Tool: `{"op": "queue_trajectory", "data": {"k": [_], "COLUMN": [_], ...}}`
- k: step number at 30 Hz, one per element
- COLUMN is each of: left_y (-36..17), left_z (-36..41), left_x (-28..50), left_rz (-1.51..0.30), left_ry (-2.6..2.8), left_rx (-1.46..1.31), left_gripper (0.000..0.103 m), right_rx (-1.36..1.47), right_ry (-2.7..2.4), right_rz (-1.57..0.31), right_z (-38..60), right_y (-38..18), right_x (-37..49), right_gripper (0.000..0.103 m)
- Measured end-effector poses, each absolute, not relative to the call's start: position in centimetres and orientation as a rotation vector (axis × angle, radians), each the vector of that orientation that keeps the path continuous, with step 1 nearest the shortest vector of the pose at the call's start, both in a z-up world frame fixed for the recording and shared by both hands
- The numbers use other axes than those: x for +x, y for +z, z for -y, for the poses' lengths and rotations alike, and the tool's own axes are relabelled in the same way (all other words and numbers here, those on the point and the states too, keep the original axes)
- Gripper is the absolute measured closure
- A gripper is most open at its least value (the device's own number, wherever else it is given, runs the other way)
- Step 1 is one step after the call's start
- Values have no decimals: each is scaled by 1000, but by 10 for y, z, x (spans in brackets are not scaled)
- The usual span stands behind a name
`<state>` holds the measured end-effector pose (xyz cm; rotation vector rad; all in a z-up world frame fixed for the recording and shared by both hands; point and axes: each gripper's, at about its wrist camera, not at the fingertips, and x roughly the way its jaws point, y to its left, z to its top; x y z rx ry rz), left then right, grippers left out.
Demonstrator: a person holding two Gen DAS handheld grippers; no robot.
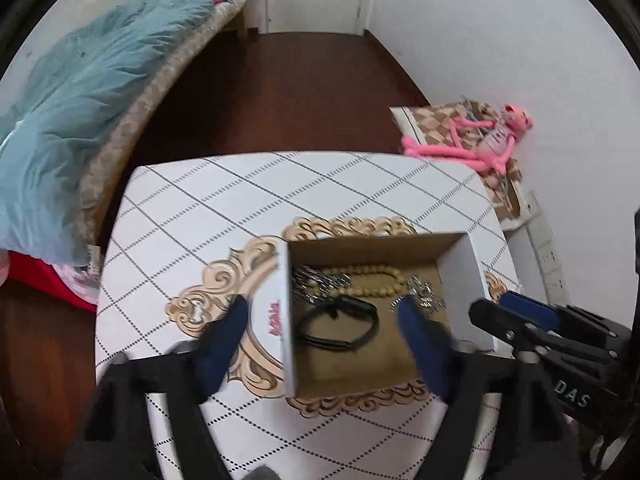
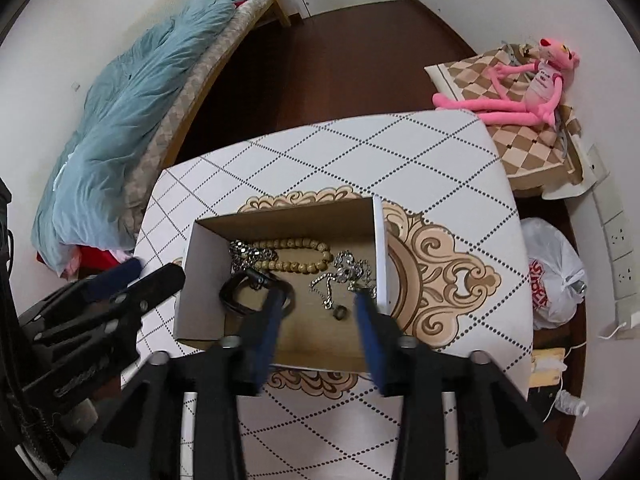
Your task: Organize jewelry
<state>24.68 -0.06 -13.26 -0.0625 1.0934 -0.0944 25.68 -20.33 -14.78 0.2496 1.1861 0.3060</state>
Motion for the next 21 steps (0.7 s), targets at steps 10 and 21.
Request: {"op": "queue_trajectory", "data": {"k": [10, 21], "left_y": [-138, -143], "left_z": [-25, -25], "left_x": [233, 203], "left_rz": [-1071, -1071], "left_ry": [31, 92], "left_rx": [-26, 4], "left_gripper": [3, 0], "right_rx": [147, -3], "right_ry": [193, 71], "right_rz": [-1150, -1129], "right_z": [207, 198], "right_y": [-148, -145], "right_x": [242, 223], "right_gripper": [15, 2]}}
